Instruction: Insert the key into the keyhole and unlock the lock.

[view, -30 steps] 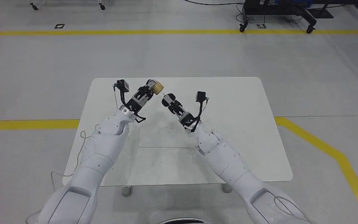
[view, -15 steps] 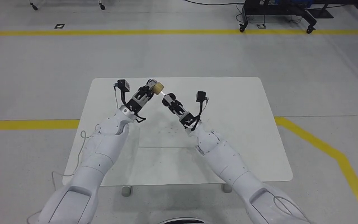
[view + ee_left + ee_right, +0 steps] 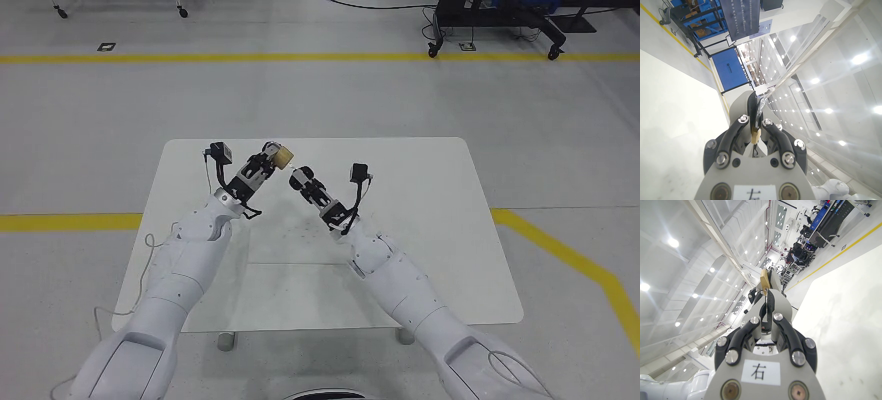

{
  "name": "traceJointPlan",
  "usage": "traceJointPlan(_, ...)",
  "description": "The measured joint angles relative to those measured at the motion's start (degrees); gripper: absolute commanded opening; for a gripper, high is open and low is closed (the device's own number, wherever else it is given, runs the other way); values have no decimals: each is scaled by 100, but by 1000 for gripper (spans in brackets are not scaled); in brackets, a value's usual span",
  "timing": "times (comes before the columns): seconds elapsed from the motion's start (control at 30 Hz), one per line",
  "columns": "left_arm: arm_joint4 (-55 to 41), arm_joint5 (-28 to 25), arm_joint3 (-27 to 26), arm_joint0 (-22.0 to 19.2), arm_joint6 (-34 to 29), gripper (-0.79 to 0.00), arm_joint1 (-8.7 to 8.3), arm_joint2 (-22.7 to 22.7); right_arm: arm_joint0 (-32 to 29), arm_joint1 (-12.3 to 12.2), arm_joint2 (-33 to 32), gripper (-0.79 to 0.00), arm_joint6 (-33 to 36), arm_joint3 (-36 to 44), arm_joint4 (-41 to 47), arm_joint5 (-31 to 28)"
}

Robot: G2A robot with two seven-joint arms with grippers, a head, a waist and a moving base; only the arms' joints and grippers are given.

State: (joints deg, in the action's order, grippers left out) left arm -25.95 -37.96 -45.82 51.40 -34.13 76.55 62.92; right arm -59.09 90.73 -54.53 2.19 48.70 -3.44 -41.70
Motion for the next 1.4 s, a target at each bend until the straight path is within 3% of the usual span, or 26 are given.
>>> traceJointPlan(1.4,449,-83,113,-50,-133,-785,55,132,-22,66,-173,-785,124,-44,-222,12)
